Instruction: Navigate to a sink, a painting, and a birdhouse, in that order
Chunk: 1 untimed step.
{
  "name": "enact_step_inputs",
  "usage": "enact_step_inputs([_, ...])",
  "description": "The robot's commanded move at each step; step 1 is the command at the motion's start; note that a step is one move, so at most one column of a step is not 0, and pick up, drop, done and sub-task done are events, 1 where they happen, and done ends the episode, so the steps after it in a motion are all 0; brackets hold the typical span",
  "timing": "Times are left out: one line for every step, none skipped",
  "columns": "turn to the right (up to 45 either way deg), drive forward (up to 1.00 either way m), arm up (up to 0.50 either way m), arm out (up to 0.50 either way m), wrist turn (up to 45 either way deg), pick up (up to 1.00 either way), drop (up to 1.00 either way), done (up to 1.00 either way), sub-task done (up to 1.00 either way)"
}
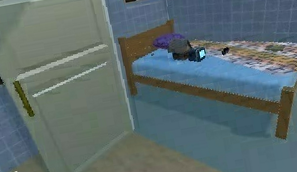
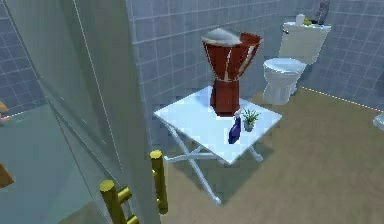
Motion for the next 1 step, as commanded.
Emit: enact_step_inputs([0.0,0.20,0.00,0.00,0.0,0.00,0.00,0.00,0.00])
